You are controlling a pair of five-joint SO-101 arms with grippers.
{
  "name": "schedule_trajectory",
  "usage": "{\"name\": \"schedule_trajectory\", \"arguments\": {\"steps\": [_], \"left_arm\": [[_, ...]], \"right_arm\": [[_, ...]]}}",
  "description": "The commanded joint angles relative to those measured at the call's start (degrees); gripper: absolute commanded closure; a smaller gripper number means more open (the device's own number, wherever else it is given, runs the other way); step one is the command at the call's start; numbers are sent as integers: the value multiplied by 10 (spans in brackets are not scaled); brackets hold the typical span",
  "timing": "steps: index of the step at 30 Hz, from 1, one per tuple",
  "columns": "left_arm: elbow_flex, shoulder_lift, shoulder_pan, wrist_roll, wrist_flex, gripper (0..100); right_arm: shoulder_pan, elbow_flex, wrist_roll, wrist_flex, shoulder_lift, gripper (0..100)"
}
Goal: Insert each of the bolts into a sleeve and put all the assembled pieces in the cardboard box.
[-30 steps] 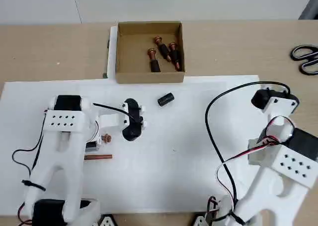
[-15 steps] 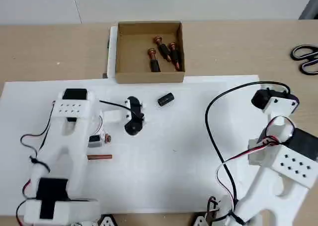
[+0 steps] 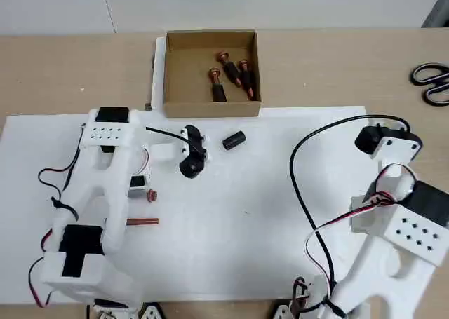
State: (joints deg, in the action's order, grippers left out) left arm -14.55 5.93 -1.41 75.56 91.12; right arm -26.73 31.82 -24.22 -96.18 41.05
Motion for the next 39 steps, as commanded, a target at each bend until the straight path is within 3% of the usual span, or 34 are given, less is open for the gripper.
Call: {"name": "schedule_trajectory", "arguments": {"steps": [1,14,29,34,39], "left_arm": [[22,-4,1,90,10,908],[15,3,-1,102,18,909],[-44,6,2,103,-29,918],[-29,74,2,103,-35,986],[13,127,2,99,-16,994]], "right_arm": [[-7,-2,-5,0,16,995],[-7,-2,-5,0,16,995],[-7,-2,-5,0,16,995],[-7,-2,-5,-4,16,995],[-7,-2,-5,-6,16,995]]}}
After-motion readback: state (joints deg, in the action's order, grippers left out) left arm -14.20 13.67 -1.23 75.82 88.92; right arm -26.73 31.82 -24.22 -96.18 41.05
